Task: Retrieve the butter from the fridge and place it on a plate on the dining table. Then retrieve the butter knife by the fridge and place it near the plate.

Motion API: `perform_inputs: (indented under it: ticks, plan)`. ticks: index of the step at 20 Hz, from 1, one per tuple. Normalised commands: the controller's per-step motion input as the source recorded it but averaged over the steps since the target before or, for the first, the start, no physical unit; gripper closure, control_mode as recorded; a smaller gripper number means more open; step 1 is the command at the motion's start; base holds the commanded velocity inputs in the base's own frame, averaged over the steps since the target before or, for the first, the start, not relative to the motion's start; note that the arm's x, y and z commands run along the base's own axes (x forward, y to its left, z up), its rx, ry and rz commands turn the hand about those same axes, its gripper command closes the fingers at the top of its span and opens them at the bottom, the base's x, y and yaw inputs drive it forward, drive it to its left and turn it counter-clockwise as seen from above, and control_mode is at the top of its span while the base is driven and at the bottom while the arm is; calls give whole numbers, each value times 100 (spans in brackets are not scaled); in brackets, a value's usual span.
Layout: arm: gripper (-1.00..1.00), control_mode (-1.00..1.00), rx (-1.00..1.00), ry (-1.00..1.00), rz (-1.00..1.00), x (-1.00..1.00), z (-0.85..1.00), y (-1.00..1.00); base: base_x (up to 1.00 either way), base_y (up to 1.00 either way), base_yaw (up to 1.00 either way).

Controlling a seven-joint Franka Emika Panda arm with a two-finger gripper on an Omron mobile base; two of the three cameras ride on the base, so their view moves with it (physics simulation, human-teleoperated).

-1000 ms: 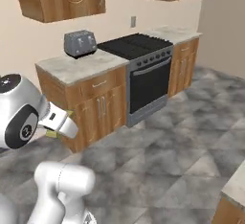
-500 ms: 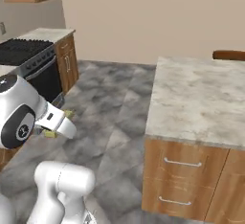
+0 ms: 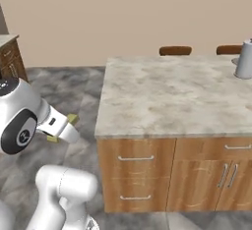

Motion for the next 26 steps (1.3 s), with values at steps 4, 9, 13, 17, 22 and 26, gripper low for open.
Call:
perform_inputs:
  ticks: [4, 9, 13, 17, 22, 26]
  plan:
    - [100, 100, 0, 0, 0, 0, 0, 0, 88, 9, 30]
    - [100, 100, 0, 0, 0, 0, 0, 0, 35, 82, 19]
    - [100, 100, 0, 0, 0, 0, 0, 0, 12, 100, -7]
    - [100, 100, 0, 0, 0, 0, 0, 0, 78, 72, -2]
    - [100, 100, 0, 0, 0, 0, 0, 0, 100, 69, 6]
    - [100, 100, 0, 0, 0, 0, 0, 0, 100, 98, 0]
